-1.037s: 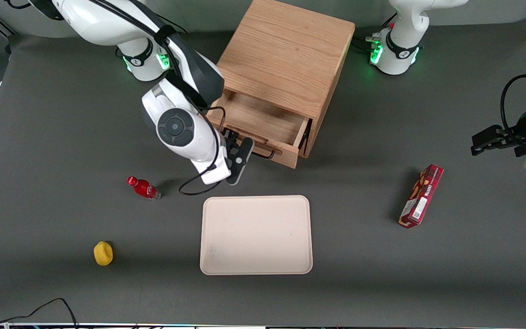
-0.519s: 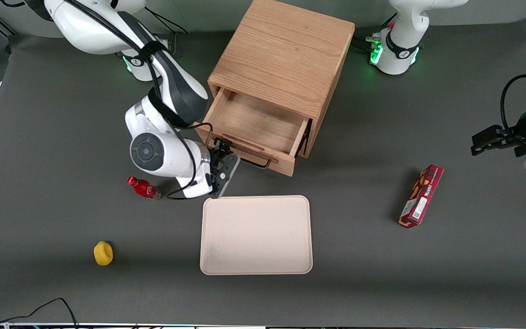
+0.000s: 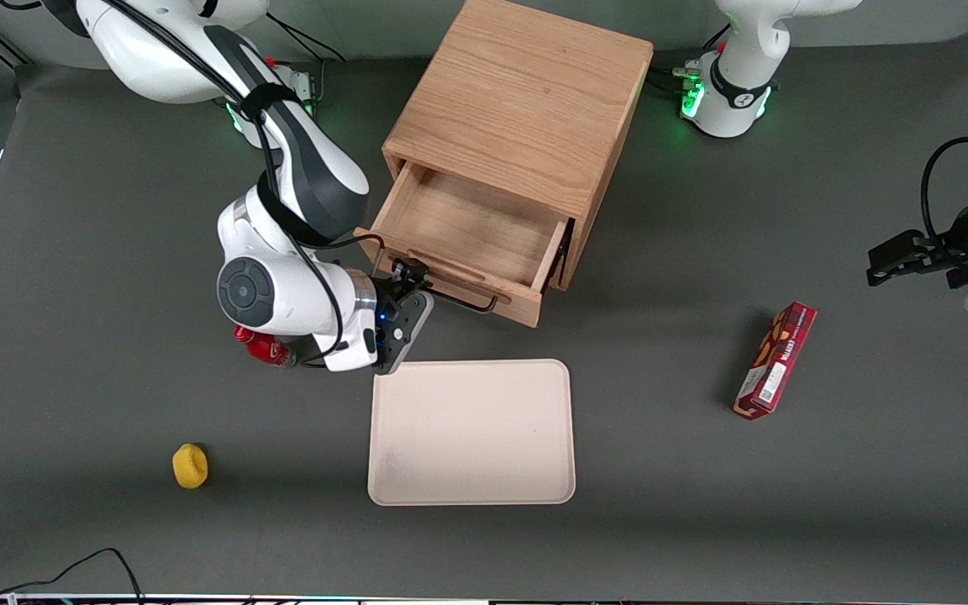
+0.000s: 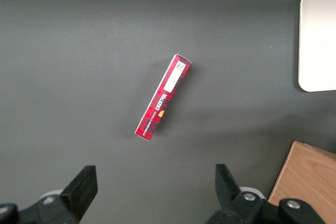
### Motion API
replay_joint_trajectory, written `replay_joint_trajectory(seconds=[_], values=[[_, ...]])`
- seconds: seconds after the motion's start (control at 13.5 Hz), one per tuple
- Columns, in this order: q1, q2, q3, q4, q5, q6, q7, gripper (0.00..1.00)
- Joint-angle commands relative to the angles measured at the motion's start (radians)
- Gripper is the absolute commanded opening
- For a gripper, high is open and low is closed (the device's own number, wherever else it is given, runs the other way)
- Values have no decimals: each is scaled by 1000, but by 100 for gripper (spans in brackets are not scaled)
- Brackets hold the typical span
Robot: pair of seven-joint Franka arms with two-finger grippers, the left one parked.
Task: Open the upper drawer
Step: 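Pull the upper drawer outward by its handle with the right gripper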
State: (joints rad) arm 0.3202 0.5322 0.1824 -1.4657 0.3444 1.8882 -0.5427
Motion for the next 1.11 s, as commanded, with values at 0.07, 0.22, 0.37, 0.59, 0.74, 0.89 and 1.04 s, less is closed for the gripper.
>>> replay_joint_trajectory(seconds=[0.07,0.22,0.37,0.59,0.74,0.89,1.04], values=[[20,20,-41,44,31,16,-20,100],[20,23,-49,48,31,19,-22,100],[22,23,-69,56,31,19,-31,100],[23,25,-100,62,31,19,-75,100],[23,31,-118,67,31,19,-94,100],[20,35,-130,77,27,19,-118,100],[19,35,-146,79,27,25,-123,100]])
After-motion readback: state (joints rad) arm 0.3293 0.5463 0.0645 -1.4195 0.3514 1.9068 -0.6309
